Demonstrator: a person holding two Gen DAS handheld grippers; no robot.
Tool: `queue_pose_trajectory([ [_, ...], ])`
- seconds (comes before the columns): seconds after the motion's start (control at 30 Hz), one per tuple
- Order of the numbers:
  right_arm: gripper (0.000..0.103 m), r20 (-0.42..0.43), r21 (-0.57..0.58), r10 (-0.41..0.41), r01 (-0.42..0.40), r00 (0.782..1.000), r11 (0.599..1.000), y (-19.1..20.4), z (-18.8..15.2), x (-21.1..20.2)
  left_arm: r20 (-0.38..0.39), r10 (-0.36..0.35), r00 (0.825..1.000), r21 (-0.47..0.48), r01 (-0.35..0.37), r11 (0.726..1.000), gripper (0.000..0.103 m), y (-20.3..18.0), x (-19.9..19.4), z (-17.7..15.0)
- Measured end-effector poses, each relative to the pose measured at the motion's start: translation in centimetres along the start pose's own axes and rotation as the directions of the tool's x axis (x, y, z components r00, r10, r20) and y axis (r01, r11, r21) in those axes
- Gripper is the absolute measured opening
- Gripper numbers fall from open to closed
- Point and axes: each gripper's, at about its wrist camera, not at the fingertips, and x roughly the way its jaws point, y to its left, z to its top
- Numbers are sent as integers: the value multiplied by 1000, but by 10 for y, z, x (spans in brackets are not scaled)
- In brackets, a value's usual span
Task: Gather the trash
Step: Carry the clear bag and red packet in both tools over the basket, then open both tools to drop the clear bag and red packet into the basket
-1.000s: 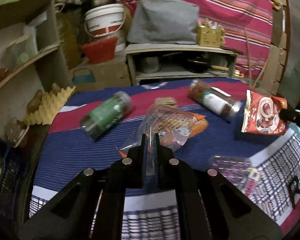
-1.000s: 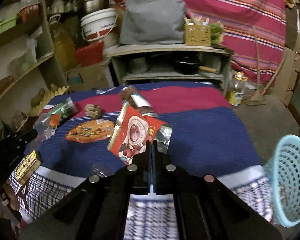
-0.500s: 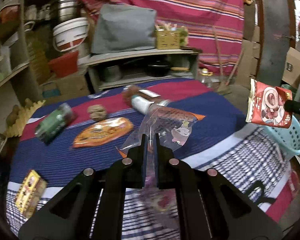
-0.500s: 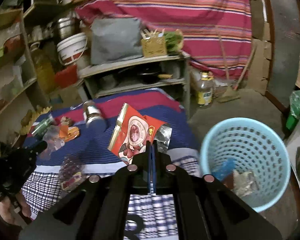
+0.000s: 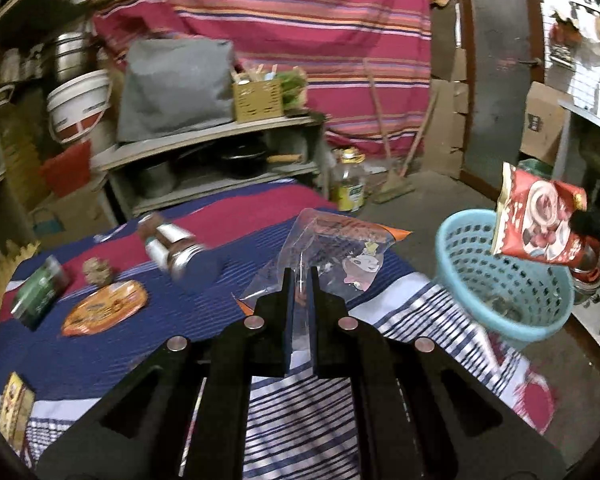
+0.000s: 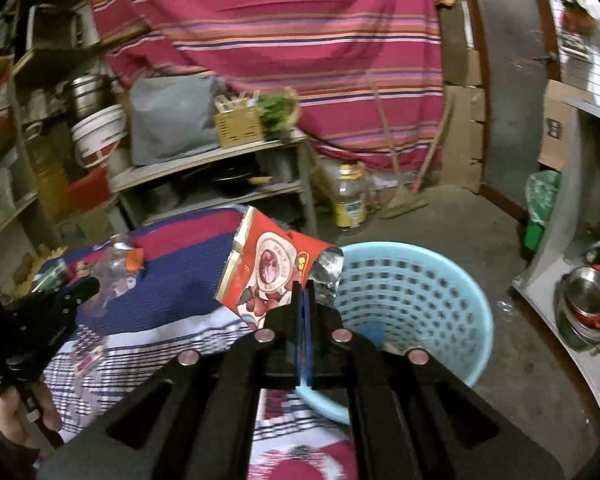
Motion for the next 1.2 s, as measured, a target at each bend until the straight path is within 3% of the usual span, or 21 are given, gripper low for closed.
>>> queue_pose_trajectory([
  [0.37, 1, -3, 123, -104, 104, 995, 987, -74, -8, 7, 39, -128, 991, 108, 123, 986, 5, -91, 27, 19],
  [0.93, 1, -32, 209, -159, 162, 987, 964, -116, -21, 24, -14, -231, 973, 161, 231, 960, 5, -154, 72, 24],
  [1.1, 1, -42, 201, -168, 172, 985, 964, -116, -21, 27, -13, -245, 969, 155, 244, 957, 14, -161, 73, 26],
  [1.2, 1, -46, 199, -174, 179, 984, 963, -116, -21, 28, -15, -253, 967, 144, 253, 957, 32, -161, 72, 28],
])
